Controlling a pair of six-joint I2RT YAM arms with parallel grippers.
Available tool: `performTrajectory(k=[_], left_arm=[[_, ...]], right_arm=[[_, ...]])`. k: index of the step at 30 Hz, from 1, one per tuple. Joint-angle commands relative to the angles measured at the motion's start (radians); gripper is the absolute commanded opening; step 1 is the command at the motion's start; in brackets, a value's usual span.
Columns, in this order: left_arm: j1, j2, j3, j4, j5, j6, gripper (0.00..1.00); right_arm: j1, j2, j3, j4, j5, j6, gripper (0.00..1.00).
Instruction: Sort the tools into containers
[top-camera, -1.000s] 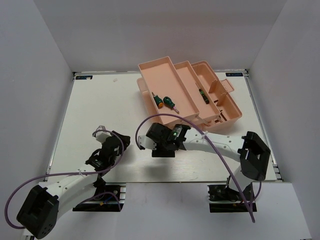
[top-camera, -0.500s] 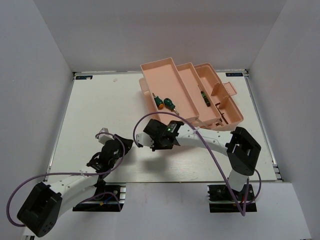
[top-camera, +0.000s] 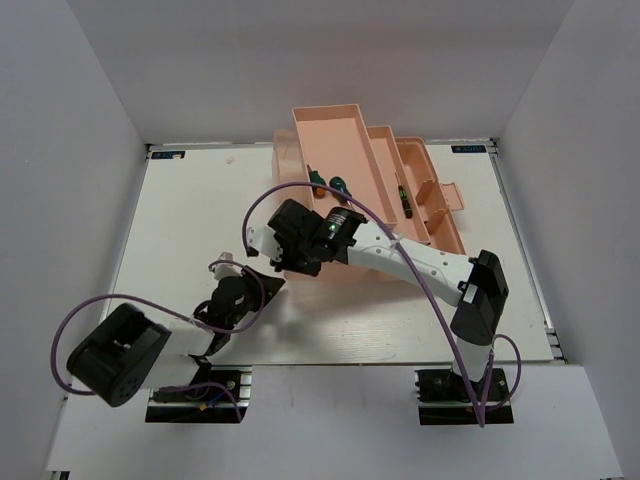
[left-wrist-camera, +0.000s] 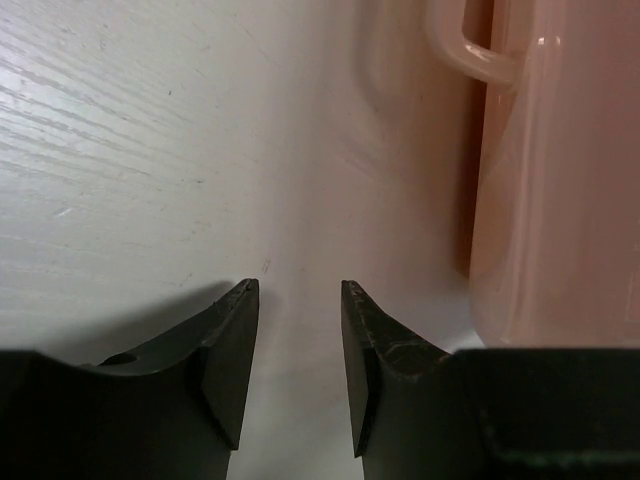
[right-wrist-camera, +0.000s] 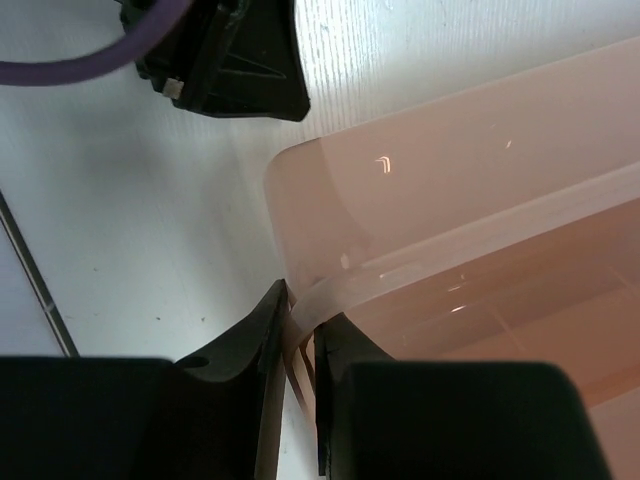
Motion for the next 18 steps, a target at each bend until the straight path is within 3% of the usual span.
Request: performTrajectory(k=[1, 5, 10, 11, 14, 18], left_arm=[[-0.002, 0.100, 0.013, 0.213, 0.040, -0.050, 0.48], [0.016, 0.240, 0.058, 0.401, 0.029, -0.097, 0.48], [0.050, 0.605, 0.151, 0.734, 0.090, -0.169, 0.48], [0.059, 0.668, 0.198, 0.888, 0.106, -0.194, 0.48], [0.059, 0.901, 0.293, 1.101, 0.164, -0.285, 0.45], [0.068, 0.941, 0.354, 1.141, 0.221, -0.301, 0.43]], right_arm=[[-0.006, -0.058, 0.051, 0.062, 0.093, -0.008, 0.00], [-0.020, -0.095, 0.004, 0.074, 0.048, 0.023, 0.00], [-0.027, -0.111, -0.022, 0.085, 0.007, 0.057, 0.00], [-0.032, -0.108, -0.019, 0.085, 0.001, 0.060, 0.00], [-0.039, -0.109, -0.015, 0.080, -0.022, 0.072, 0.00], [-0.041, -0.109, -0.009, 0.074, -0.045, 0.084, 0.00]])
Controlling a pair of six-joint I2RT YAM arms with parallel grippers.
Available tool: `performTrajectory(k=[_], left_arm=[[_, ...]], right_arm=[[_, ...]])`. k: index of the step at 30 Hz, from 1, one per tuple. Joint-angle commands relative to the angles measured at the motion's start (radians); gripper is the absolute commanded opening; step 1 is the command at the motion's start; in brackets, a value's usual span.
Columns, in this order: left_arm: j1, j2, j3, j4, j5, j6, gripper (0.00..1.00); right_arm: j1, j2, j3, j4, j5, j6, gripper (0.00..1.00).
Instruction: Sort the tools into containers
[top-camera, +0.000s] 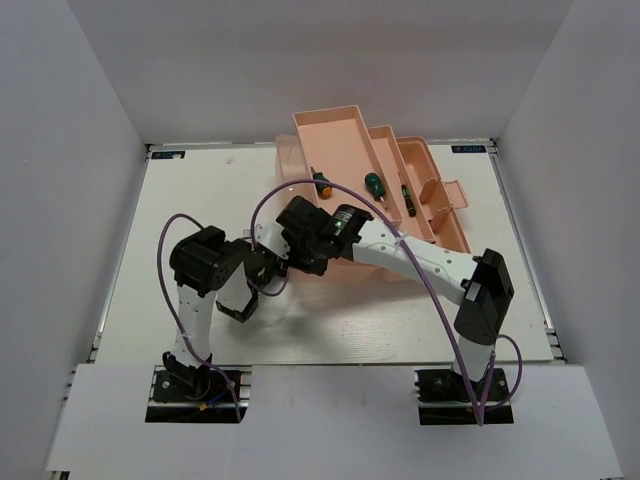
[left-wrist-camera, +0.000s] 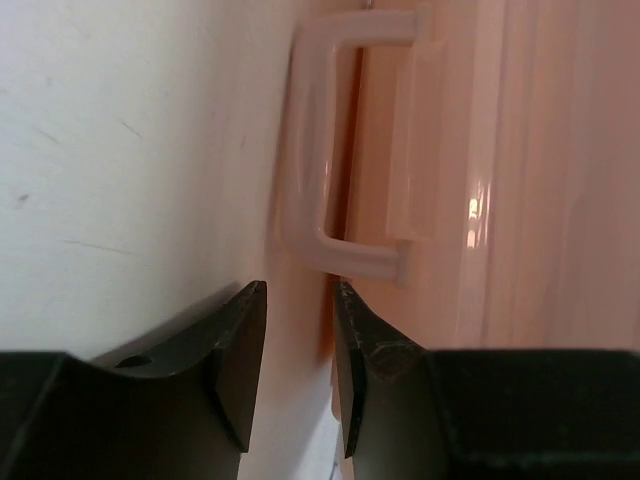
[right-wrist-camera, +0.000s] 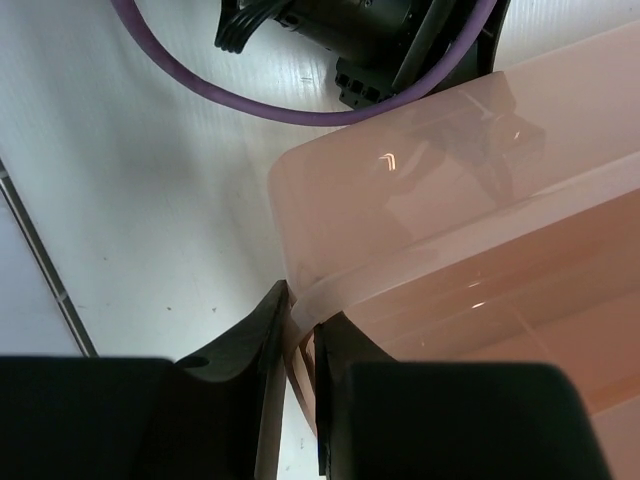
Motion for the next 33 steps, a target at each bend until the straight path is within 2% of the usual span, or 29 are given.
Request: performTrajectory(k=[1, 3, 4, 5, 8, 9, 10, 14, 20, 33], left_arm=[[0.008, 0.051, 0.013, 0.373, 0.079, -0.008, 0.43], [0.008, 0.051, 0.022, 0.373, 0.091, -0.008, 0.43], [0.020, 0.040, 0.022, 0.373, 0.100, 0.002, 0.43], [0.021, 0.027, 0.022, 0.361, 0.110, 0.002, 0.43], [0.043, -0.009, 0.022, 0.325, 0.119, 0.012, 0.43], [0.044, -0.009, 0.022, 0.315, 0.119, 0.012, 0.43], [0.044, -0.023, 0.022, 0.304, 0.119, 0.012, 0.43], [0.053, -0.032, 0.032, 0.295, 0.128, 0.012, 0.43], [0.053, -0.041, 0.041, 0.266, 0.128, 0.012, 0.43], [0.044, -0.021, 0.134, 0.256, 0.137, 0.003, 0.43]], right_arm=[[-0.008, -0.090, 0.036, 0.068, 0.003, 0.052, 0.00], [-0.010, -0.090, 0.028, 0.060, -0.003, 0.051, 0.00], [-0.010, -0.084, 0.031, 0.051, -0.003, 0.039, 0.08], [-0.007, -0.084, 0.031, 0.043, -0.001, 0.039, 0.38], [-0.008, -0.090, 0.037, 0.009, -0.038, 0.026, 0.66], [-0.011, -0.092, 0.042, 0.000, -0.053, 0.020, 0.87], [-0.004, -0.089, 0.068, -0.048, -0.069, 0.005, 0.91], [0.001, -0.093, 0.113, -0.103, -0.089, -0.015, 0.91], [0.021, -0.127, 0.081, -0.060, 0.021, -0.034, 0.91], [0.085, -0.012, -0.021, 0.098, 0.233, 0.276, 0.91]])
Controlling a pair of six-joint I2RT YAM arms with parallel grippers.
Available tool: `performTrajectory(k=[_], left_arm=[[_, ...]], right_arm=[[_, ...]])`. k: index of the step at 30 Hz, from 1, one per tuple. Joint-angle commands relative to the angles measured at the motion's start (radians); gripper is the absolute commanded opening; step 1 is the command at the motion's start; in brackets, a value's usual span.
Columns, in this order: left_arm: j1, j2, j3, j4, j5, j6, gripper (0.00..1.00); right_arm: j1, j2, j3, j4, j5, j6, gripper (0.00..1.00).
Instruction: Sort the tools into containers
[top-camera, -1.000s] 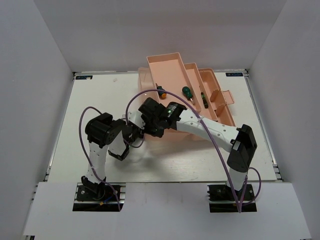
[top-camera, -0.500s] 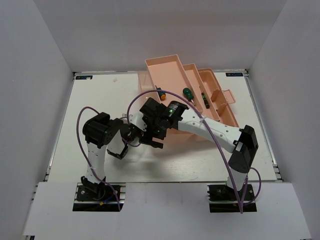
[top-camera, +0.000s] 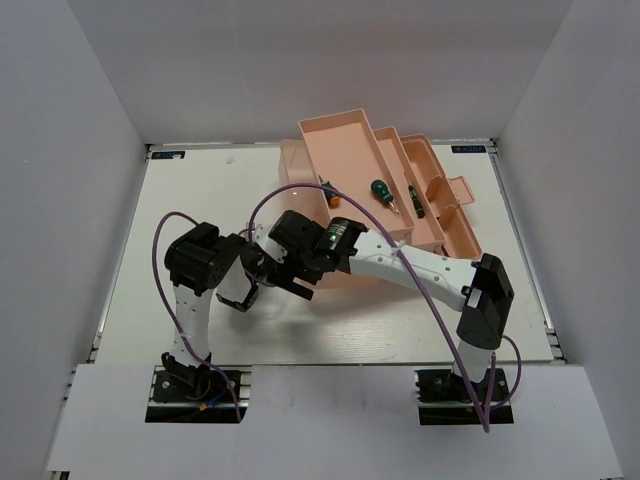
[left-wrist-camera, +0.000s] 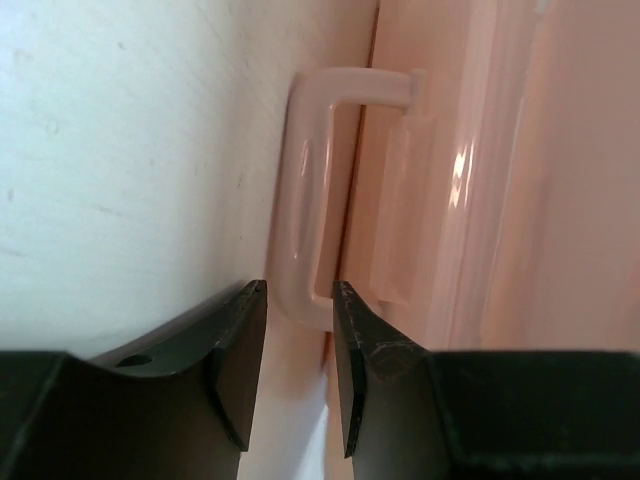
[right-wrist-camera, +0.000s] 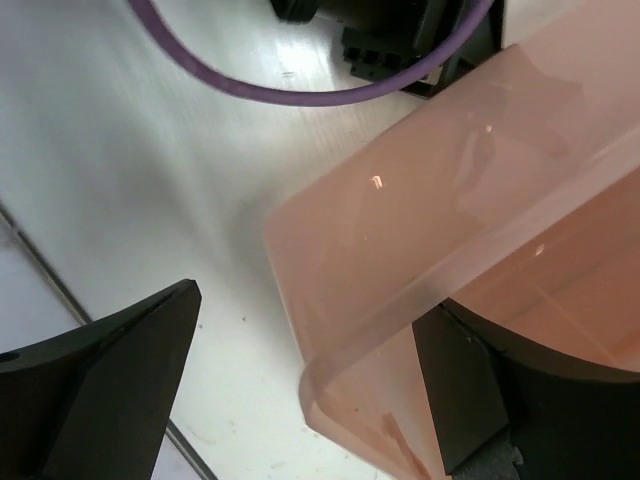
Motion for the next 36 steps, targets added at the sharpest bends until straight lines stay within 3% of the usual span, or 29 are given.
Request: performTrajectory(k=[1, 7, 17, 23, 28, 30, 32, 33, 34, 36], left_arm=[[-0.006, -0.015, 0.049, 0.376, 0.014, 0.007, 0.43], [-0.006, 0.019, 0.058, 0.427, 0.025, -0.013, 0.43], [0.003, 0.071, 0.086, 0.479, 0.056, -0.045, 0.43], [0.003, 0.060, 0.106, 0.449, 0.065, -0.045, 0.43], [0.003, 0.051, 0.106, 0.429, 0.065, -0.045, 0.43], [0.003, 0.041, 0.095, 0.429, 0.065, -0.045, 0.43], [0.003, 0.030, 0.095, 0.417, 0.065, -0.045, 0.43], [0.003, 0.015, 0.095, 0.407, 0.065, -0.045, 0.43], [0.003, 0.014, 0.095, 0.391, 0.065, -0.045, 0.43], [0.003, 0.002, 0.095, 0.372, 0.076, -0.036, 0.43]], right_arm=[[0.031, 0.018, 0.014, 0.090, 0.092, 0.106, 0.91], [0.062, 0.015, 0.016, 0.133, 0.155, 0.142, 0.91], [0.114, -0.048, 0.148, 0.027, 0.106, -0.042, 0.91], [0.117, -0.112, 0.160, 0.133, 0.278, -0.206, 0.91], [0.116, -0.163, 0.174, 0.187, 0.279, -0.301, 0.91], [0.111, -0.162, 0.165, 0.307, 0.356, -0.314, 0.91], [0.106, -0.158, 0.134, 0.491, 0.616, -0.404, 0.91], [0.071, -0.166, 0.035, 0.582, 0.729, -0.507, 0.91], [0.051, -0.181, -0.007, 0.915, 0.776, -0.566, 0.91], [-0.007, -0.207, -0.112, 1.116, 0.849, -0.762, 0.89]])
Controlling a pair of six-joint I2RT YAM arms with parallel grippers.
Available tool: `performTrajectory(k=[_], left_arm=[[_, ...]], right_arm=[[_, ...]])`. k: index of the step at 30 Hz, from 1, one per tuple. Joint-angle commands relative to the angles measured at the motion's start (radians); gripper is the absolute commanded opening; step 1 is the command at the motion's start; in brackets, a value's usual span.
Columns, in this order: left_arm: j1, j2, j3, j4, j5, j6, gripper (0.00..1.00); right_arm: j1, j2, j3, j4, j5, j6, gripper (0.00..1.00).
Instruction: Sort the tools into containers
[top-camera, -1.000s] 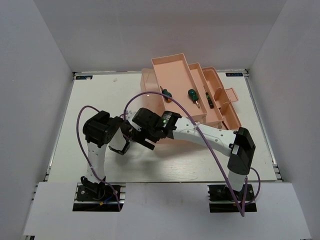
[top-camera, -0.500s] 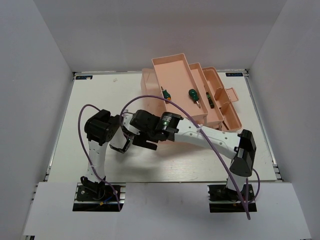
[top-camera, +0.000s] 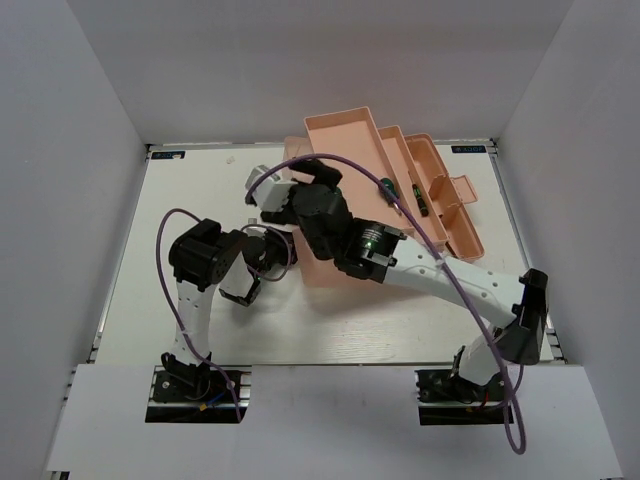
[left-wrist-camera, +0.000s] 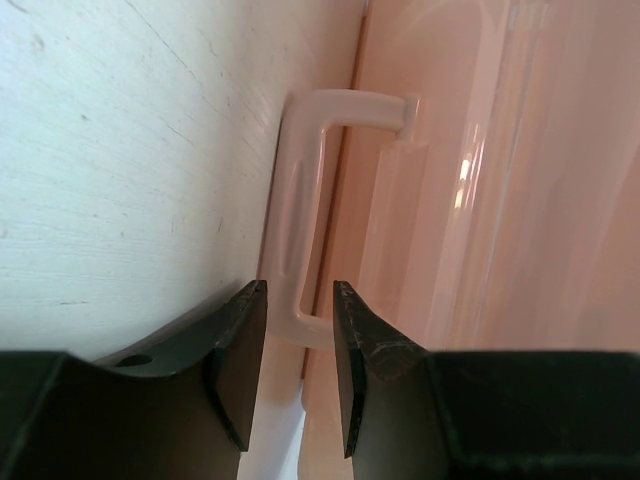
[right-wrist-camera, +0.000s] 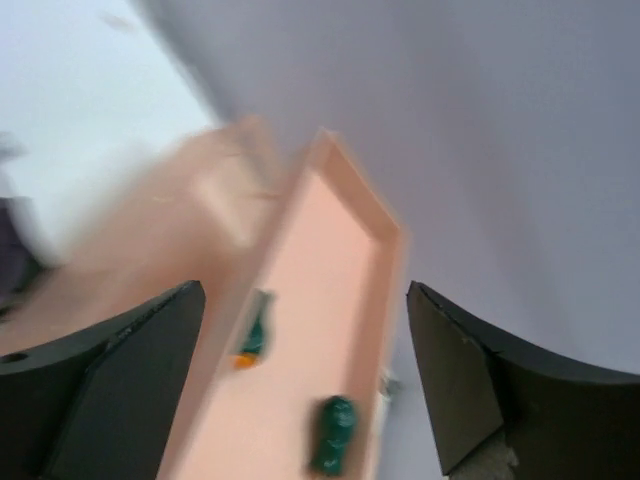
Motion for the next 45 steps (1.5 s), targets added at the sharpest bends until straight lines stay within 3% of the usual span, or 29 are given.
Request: performTrajectory(k=[1, 3, 5, 6, 7, 8, 10, 11, 15, 20, 26, 27, 33, 36, 40, 45], left_arm=[[-0.014, -0.067, 0.025, 0.338, 0.047, 0.024, 0.43], [-0.014, -0.081, 0.043, 0.313, 0.058, 0.034, 0.43], [-0.014, -0.090, 0.044, 0.288, 0.058, 0.043, 0.43], [-0.014, -0.101, 0.054, 0.278, 0.058, 0.043, 0.43], [-0.014, -0.101, 0.054, 0.278, 0.058, 0.043, 0.43], [-0.014, -0.101, 0.054, 0.265, 0.067, 0.043, 0.43], [-0.014, -0.119, 0.054, 0.265, 0.067, 0.043, 0.43], [-0.014, -0.119, 0.054, 0.253, 0.067, 0.052, 0.43], [-0.014, -0.150, 0.054, 0.233, 0.067, 0.052, 0.43], [-0.005, -0.186, 0.054, 0.183, 0.086, 0.083, 0.43], [0.004, -0.239, 0.086, 0.103, 0.113, 0.116, 0.43], [0.004, -0.239, 0.087, 0.092, 0.113, 0.116, 0.43], [0.004, -0.269, 0.137, 0.038, 0.144, 0.135, 0.43], [0.004, -0.294, 0.189, -0.030, 0.182, 0.162, 0.43], [-0.005, -0.319, 0.322, -0.207, 0.237, 0.237, 0.43], [-0.034, -0.328, 0.450, -0.299, 0.314, 0.261, 0.43]], right_arm=[[-0.154, -0.039, -0.130, 0.549, 0.264, -0.296, 0.86], [-0.275, -0.062, -0.085, 0.431, 0.247, -0.138, 0.77], [-0.477, -0.082, 0.004, 0.123, 0.188, 0.081, 0.64], [-0.525, -0.085, 0.012, 0.062, 0.159, 0.110, 0.46], [-0.661, -0.088, 0.013, 0.048, 0.134, 0.122, 0.38], [-0.703, -0.095, -0.017, 0.034, 0.096, 0.159, 0.31], [-0.812, -0.076, -0.034, -0.030, 0.045, 0.212, 0.26], [-0.881, -0.058, -0.034, -0.156, -0.001, 0.235, 0.25], [-1.079, 0.041, -0.023, -0.364, -0.330, 0.376, 0.23], [-1.246, 0.186, 0.006, -0.500, -0.536, 0.418, 0.23], [-1.329, 0.382, 0.067, -0.601, -0.706, 0.455, 0.19], [-1.340, 0.393, 0.066, -0.616, -0.733, 0.460, 0.14], [-1.388, 0.412, 0.021, -0.694, -1.197, 0.437, 0.11], [-1.388, 0.390, 0.006, -0.720, -1.311, 0.418, 0.11], [-1.385, 0.373, -0.006, -0.737, -1.380, 0.418, 0.11], [-1.386, 0.375, -0.031, -0.730, -1.397, 0.427, 0.09]])
